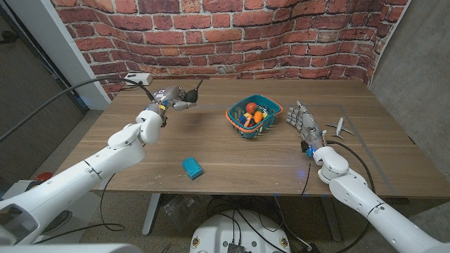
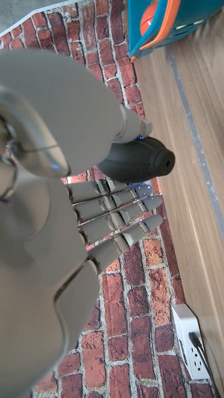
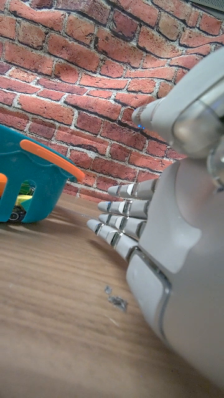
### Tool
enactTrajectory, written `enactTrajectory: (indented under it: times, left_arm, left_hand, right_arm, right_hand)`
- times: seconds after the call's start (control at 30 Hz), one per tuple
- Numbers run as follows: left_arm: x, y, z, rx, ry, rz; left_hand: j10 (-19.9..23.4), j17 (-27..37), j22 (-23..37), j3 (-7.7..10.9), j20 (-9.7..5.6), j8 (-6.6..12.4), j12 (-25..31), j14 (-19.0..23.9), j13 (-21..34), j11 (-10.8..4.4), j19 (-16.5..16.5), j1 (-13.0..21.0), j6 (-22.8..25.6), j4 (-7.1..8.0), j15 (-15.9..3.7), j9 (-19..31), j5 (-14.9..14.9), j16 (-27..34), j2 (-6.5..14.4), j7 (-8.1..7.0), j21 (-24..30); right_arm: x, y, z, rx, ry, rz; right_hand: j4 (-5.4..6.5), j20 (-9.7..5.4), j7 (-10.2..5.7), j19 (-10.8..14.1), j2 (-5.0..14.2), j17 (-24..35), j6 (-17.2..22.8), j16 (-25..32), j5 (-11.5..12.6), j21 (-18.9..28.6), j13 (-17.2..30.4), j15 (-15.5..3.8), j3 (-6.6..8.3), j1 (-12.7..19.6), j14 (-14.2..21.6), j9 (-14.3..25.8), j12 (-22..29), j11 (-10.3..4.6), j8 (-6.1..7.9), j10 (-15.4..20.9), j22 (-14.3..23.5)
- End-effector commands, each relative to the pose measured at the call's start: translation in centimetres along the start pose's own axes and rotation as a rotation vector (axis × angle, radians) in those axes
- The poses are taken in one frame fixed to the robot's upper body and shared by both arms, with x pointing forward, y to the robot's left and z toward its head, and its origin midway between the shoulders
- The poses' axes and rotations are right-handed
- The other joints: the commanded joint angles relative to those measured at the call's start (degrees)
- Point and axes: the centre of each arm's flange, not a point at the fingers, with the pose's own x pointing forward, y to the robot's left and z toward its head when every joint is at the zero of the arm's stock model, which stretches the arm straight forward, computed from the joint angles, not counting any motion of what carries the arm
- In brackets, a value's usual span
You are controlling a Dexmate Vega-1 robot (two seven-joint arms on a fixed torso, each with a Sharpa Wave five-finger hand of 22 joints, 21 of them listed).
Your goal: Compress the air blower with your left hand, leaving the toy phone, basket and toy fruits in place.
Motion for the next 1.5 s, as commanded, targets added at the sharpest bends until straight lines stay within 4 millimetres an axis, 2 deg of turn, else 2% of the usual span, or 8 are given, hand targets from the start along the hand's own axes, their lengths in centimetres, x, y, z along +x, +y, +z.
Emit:
enactTrajectory:
  times: [0.03,0.37,0.67,0.8,0.9,1.1,1.5]
  left_arm:
    - [1.5,-0.8,0.5,0.072,-0.011,-0.068]
    - [2.6,-2.8,0.6,0.115,-0.019,-0.139]
    - [2.5,-3.1,1.7,0.294,-0.004,-0.131]
    - [2.5,-3.2,1.9,0.335,0.001,-0.129]
    - [2.6,-3.3,2.0,0.362,0.011,-0.132]
    - [3.0,-4.0,2.0,0.372,0.009,-0.159]
    - [3.7,-5.8,2.9,0.392,-0.038,-0.224]
  left_hand:
    - [-0.2,0.1,0.1,-0.27,-0.83,-0.21,0.0,-0.5,0.1,0.10,-0.2,-0.2,0.0,0.01,-1.52,0.2,0.3,0.2,0.1,-0.05,-0.2]
    - [-0.6,0.1,0.1,-0.47,-0.87,-0.13,0.0,-1.1,0.1,-0.12,-0.4,-0.5,-0.1,0.06,-1.58,0.2,0.4,0.2,-0.2,-0.28,-0.4]
    - [-1.9,0.1,0.2,-0.77,-0.91,-0.36,-0.1,-3.6,0.1,-0.63,-1.8,-0.9,-1.5,0.10,-1.70,0.2,0.7,-0.2,-0.6,-0.63,-1.2]
    - [-2.9,0.2,0.2,-1.06,-0.89,-0.51,-0.3,-4.3,0.1,-0.84,-2.3,-1.3,-2.5,0.22,-1.79,0.2,0.8,-0.1,-0.9,-1.33,-1.5]
    - [-3.5,0.2,0.2,-1.20,-0.91,-0.44,-0.3,-4.9,0.1,-0.84,-2.8,-1.5,-2.7,0.31,-1.70,0.2,0.8,-0.1,-1.0,-1.27,-1.7]
    - [-4.8,0.2,0.2,-1.51,-1.04,-0.63,-0.4,-6.4,0.1,-1.03,-3.7,-2.0,-4.1,0.48,-1.75,0.2,1.0,-0.2,-1.3,-1.78,-2.2]
    - [-6.4,0.3,0.2,-1.88,-0.68,-0.70,-0.4,-8.6,0.2,-1.53,-4.6,-2.5,-5.7,0.64,-1.90,0.3,1.3,-0.3,-1.6,-1.83,-2.8]
  right_arm:
    - [-0.4,0.1,-0.1,0.001,0.001,-0.004]
    - [-0.7,0.2,-0.2,0.002,0.004,-0.004]
    - [-0.8,0.4,-0.1,0.000,0.005,-0.003]
    - [-0.9,0.3,-0.2,0.001,0.005,-0.004]
    - [-1.0,0.3,-0.2,0.002,0.004,-0.006]
    - [-1.1,0.3,-0.3,0.003,0.008,-0.010]
    - [-1.1,0.2,-0.4,0.001,0.014,-0.011]
  right_hand:
    - [-0.17,0.10,0.20,0.4,0.74,0.1,0.4,0.0,-0.2,-0.3,0.1,0.04,0.14,0.2,0.6,0.3,-0.1,0.11,0.00,0.5,0.3]
    - [-0.18,0.13,0.26,0.5,0.77,0.1,0.5,0.0,-0.2,-0.4,0.1,0.04,0.15,0.2,0.7,0.3,-0.2,0.03,0.01,0.5,0.3]
    - [-0.21,0.11,0.24,0.5,0.80,0.1,0.5,-0.1,-0.2,-0.5,0.1,0.00,0.15,0.2,0.7,0.3,-0.2,0.09,0.00,0.5,0.4]
    - [-0.21,0.14,0.22,0.6,0.80,0.1,0.5,0.0,-0.2,-0.5,0.1,-0.02,0.14,0.2,0.7,0.3,-0.2,0.09,-0.01,0.5,0.4]
    - [-0.21,0.10,0.26,0.6,0.80,0.1,0.5,0.0,-0.2,-0.6,0.1,0.04,0.14,0.2,0.7,0.3,-0.2,0.12,0.00,0.6,0.4]
    - [-0.22,0.11,0.22,0.7,0.83,0.1,0.5,-0.1,-0.2,-0.6,0.1,-0.05,0.14,0.2,0.7,0.3,-0.2,0.10,-0.02,0.5,0.4]
    - [-0.23,0.15,0.25,0.8,0.86,0.1,0.6,-0.1,-0.2,-0.8,0.1,-0.01,0.14,0.2,0.6,0.3,-0.2,0.08,0.01,0.6,0.4]
